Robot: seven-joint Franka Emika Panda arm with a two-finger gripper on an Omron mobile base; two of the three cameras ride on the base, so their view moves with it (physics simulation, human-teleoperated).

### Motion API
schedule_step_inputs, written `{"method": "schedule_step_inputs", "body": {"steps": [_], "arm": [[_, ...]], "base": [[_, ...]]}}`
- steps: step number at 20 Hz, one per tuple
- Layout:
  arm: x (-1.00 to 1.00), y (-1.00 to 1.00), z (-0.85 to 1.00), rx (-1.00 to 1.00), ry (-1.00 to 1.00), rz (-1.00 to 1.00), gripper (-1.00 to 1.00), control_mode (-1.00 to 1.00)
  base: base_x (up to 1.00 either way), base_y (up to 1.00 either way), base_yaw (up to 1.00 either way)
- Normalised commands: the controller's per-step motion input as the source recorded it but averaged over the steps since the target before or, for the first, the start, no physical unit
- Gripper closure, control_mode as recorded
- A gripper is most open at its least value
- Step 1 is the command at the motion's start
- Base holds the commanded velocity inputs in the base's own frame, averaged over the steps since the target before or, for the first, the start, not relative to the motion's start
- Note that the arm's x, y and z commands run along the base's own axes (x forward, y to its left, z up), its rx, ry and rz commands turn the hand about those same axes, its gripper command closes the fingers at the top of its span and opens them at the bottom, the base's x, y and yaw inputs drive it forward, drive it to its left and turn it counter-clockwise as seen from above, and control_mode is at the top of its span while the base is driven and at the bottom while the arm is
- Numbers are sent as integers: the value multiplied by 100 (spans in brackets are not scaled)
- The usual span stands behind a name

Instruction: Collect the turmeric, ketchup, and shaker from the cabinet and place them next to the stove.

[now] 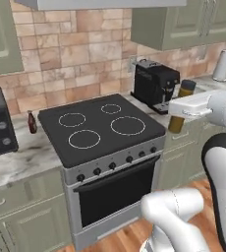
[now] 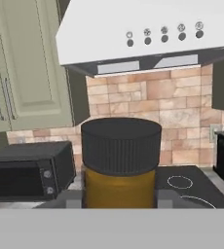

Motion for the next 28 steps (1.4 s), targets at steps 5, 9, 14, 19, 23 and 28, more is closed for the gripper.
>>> {"method": "schedule_step_inputs", "body": {"steps": [5, 9, 14, 19, 23, 28], "arm": [[0, 0, 0, 0, 0, 0, 100, 100], [0, 0, 0, 0, 0, 0, 100, 100], [0, 0, 0, 0, 0, 0, 100, 100], [0, 0, 0, 0, 0, 0, 100, 100], [0, 0, 0, 0, 0, 0, 100, 100], [0, 0, 0, 0, 0, 0, 100, 100]], "base": [[59, 16, 37], [65, 28, 32], [48, 42, 29], [7, 40, 10], [2, 68, -4], [20, 65, -9]]}}
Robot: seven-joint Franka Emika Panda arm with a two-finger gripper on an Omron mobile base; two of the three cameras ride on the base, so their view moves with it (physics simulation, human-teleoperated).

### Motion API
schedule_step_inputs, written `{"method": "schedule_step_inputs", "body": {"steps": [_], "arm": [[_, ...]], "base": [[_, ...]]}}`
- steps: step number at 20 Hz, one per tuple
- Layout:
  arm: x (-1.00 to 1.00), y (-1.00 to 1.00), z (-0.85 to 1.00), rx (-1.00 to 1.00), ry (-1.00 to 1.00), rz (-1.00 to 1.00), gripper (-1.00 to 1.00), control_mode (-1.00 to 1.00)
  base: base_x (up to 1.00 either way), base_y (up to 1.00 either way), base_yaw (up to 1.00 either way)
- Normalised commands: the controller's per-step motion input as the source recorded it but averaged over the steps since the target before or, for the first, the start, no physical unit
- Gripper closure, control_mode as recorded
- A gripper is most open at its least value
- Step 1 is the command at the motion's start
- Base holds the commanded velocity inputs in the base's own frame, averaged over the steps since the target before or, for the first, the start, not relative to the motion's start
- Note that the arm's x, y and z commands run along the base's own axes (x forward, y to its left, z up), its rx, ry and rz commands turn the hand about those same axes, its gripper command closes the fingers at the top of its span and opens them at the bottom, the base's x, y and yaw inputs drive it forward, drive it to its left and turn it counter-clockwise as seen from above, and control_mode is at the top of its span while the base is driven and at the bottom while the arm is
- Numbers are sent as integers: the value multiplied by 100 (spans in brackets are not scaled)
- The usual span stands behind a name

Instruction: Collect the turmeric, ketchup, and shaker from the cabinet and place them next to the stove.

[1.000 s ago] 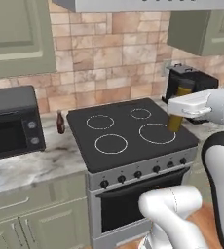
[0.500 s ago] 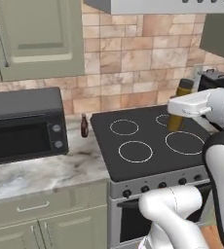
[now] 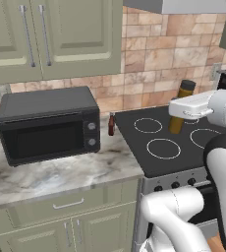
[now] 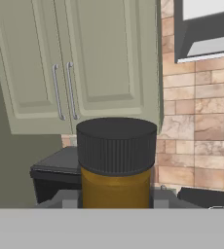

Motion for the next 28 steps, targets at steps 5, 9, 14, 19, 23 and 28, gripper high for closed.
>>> {"method": "schedule_step_inputs", "body": {"steps": [5, 9, 14, 19, 23, 28], "arm": [[0, 0, 0, 0, 0, 0, 100, 100], [0, 0, 0, 0, 0, 0, 100, 100], [0, 0, 0, 0, 0, 0, 100, 100], [7, 0, -72, -7, 1, 22, 100, -100], [3, 0, -91, -10, 0, 28, 100, -100], [32, 1, -74, -4, 0, 28, 100, -100]], "base": [[44, 14, 0], [55, 0, 7], [44, 9, 12], [7, 7, 4], [0, 0, 0], [0, 0, 0]]}}
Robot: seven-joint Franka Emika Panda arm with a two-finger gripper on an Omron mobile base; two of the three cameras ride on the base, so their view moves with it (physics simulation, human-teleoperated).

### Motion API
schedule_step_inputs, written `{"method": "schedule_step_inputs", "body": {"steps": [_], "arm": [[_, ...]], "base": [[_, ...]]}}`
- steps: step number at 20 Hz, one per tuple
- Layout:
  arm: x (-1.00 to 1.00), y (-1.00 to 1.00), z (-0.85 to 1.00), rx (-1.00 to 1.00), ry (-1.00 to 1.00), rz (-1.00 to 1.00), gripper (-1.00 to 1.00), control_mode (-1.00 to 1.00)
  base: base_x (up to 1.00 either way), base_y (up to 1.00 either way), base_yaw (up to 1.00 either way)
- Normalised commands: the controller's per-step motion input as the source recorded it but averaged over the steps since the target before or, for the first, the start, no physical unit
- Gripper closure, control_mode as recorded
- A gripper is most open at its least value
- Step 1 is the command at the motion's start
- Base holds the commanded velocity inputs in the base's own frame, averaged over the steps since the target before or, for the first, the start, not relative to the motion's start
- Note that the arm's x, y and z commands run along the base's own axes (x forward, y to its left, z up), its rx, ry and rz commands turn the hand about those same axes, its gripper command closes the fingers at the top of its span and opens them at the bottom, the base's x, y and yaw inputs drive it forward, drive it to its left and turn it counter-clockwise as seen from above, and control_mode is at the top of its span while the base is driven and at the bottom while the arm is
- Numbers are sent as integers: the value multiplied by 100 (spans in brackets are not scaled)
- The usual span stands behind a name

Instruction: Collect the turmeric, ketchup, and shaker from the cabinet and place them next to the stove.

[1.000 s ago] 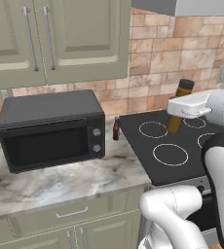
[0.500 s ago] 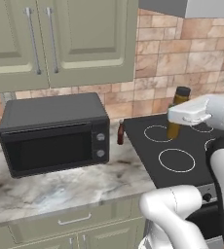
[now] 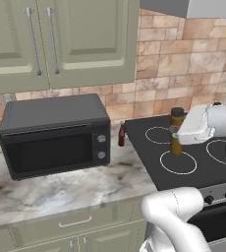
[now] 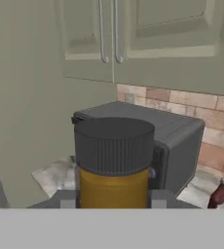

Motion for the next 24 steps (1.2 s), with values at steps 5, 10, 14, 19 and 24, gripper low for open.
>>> {"method": "schedule_step_inputs", "body": {"steps": [5, 10, 14, 19, 24], "arm": [[36, 6, -56, 0, -7, 28, 100, -100], [39, 6, -50, 1, -10, 18, 100, -100], [56, 7, -43, 2, -1, 15, 100, -100], [60, 2, -41, 2, 0, 17, 100, -100], [53, 0, -34, 4, 0, 15, 100, -100]], "base": [[0, 0, 0], [0, 0, 0], [0, 0, 0], [0, 0, 0], [0, 0, 0]]}}
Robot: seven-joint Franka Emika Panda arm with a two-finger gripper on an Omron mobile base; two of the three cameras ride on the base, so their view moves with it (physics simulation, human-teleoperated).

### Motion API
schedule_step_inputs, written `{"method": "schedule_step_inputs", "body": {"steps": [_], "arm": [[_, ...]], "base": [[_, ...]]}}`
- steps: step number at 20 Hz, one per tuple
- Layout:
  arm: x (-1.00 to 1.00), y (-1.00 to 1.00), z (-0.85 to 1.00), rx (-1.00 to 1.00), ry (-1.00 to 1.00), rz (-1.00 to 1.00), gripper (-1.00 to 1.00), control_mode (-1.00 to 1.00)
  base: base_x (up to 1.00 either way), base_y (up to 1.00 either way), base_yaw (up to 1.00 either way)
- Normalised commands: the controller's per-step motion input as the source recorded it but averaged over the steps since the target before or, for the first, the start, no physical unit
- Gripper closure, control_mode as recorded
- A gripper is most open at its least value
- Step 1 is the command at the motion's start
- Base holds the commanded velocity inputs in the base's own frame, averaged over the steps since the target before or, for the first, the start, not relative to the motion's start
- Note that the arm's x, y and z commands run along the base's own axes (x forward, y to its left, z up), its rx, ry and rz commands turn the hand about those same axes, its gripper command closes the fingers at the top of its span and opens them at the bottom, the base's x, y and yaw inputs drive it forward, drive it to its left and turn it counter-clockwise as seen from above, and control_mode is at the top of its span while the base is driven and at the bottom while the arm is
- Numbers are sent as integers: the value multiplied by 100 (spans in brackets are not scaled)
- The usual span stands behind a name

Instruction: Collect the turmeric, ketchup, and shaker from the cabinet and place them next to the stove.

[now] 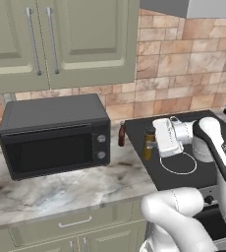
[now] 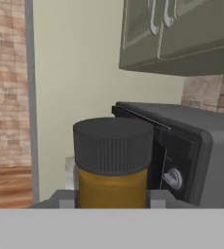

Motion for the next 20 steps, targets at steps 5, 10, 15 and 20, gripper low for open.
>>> {"method": "schedule_step_inputs", "body": {"steps": [5, 10, 15, 20], "arm": [[47, 0, -34, 0, 2, 11, 100, -100], [41, 0, -31, 0, 0, 4, 100, -100], [41, 0, -28, 0, 0, 1, 100, -100], [43, 0, -30, 0, 0, 0, 100, -100]], "base": [[0, 0, 0], [0, 0, 0], [0, 0, 0], [0, 0, 0]]}}
